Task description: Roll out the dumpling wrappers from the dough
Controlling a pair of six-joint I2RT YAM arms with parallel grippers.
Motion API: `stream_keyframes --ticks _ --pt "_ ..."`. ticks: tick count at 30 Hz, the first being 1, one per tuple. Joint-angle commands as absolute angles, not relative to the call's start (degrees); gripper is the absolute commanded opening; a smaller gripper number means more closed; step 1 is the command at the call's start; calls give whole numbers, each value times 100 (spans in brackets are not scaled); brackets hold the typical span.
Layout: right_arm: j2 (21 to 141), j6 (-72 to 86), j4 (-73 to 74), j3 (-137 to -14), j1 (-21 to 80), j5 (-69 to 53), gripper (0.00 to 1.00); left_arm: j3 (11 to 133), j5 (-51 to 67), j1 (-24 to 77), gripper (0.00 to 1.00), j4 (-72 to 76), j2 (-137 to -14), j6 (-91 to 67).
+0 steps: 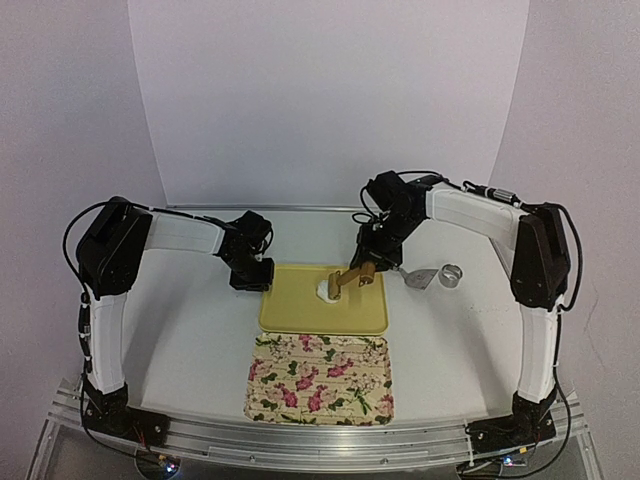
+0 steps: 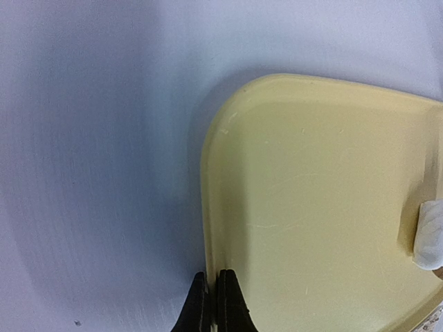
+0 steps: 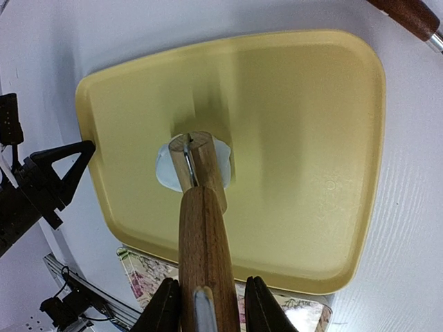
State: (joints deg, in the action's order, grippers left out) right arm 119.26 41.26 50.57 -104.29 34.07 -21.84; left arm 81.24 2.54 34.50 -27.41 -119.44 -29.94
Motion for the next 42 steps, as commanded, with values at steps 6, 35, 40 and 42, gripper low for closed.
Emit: stream_keyframes --ticks 6,35,40,42 --pt "12806 3856 6072 -10726 3296 -961 0 7875 222 3402 0 -2781 -12068 -2781" --pt "11462 3763 6490 -11704 3681 -2378 0 7841 649 3508 0 -2543 -12023 -2645" --pt "11824 3835 6466 -12300 3755 -2365 0 7735 621 3519 0 -2540 -11928 -2672" --pt "12008 3833 6466 -12442 3770 -2332 0 7706 610 3527 0 -2541 -11898 -2672"
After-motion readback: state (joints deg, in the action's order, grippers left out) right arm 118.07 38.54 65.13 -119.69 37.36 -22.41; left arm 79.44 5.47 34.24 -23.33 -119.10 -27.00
